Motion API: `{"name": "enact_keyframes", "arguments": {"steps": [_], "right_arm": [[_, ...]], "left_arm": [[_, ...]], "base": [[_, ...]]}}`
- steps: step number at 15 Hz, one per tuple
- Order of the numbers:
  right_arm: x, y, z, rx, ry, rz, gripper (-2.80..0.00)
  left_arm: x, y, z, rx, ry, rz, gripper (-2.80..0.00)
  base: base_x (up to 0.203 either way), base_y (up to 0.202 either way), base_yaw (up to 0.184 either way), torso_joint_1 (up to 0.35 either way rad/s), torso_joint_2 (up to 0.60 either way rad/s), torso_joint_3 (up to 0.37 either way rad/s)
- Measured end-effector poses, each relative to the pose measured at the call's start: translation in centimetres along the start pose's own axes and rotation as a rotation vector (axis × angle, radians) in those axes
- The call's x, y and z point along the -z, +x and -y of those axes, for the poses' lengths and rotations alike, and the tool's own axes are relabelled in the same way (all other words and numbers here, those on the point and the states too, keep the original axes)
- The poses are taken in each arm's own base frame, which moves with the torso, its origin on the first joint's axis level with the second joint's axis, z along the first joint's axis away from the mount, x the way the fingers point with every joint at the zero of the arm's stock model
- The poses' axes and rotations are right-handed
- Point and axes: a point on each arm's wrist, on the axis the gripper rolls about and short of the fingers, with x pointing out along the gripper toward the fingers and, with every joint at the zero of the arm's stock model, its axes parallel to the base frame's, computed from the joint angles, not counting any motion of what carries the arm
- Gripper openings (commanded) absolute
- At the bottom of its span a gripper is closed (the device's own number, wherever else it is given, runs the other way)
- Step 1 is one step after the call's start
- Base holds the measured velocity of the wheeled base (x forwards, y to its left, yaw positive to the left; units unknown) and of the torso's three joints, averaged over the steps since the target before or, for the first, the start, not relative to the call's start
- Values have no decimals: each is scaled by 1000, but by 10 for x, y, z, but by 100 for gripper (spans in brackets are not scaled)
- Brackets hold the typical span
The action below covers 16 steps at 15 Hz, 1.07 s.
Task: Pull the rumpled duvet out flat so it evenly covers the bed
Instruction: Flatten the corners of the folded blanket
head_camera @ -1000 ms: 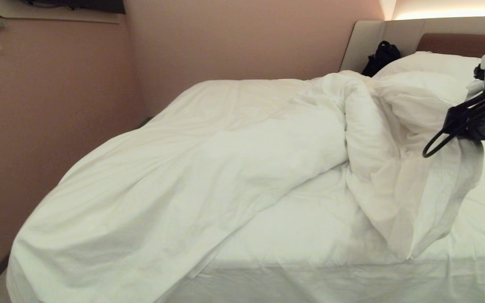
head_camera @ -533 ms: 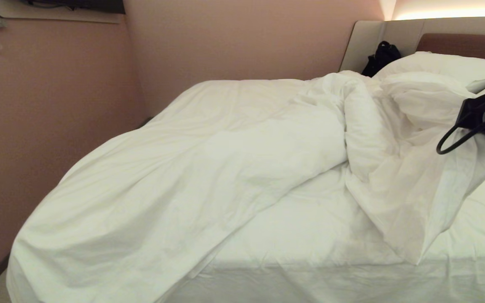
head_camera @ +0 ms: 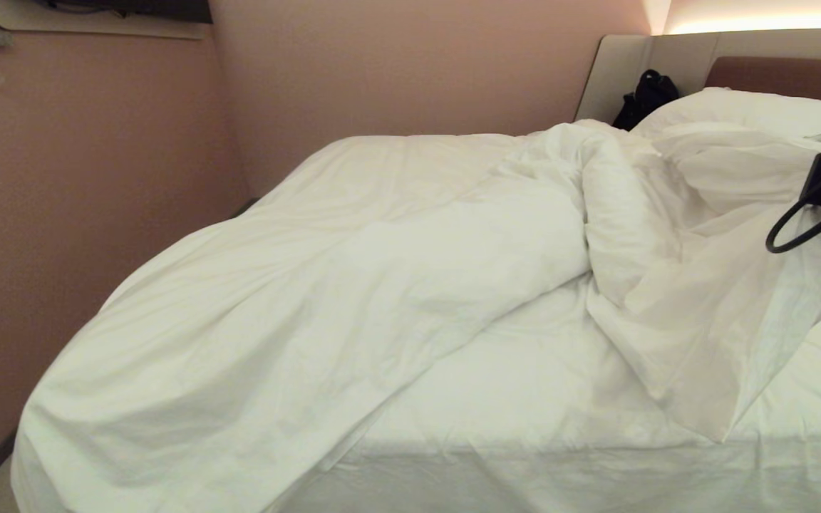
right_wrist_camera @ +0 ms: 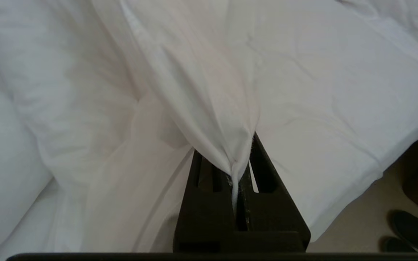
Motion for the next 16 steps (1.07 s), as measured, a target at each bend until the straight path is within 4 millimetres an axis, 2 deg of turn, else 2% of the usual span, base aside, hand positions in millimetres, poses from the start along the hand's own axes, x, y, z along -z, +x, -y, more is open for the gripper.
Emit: {"name": "enact_keyframes", "arguments": {"steps": [6,10,16], "right_arm": [[-17,-16,29,60,25,64,-280],[-23,-36,39,59,28,100,-280],[-28,-50,46,56,40,130,-280]], "left_arm": [[0,0,0,0,0,0,-280],[0,0,0,0,0,0,-280],[0,0,0,0,0,0,-280]], "base": [[0,0,0,0,0,0],[0,0,0,0,0,0],[0,0,0,0,0,0]]}}
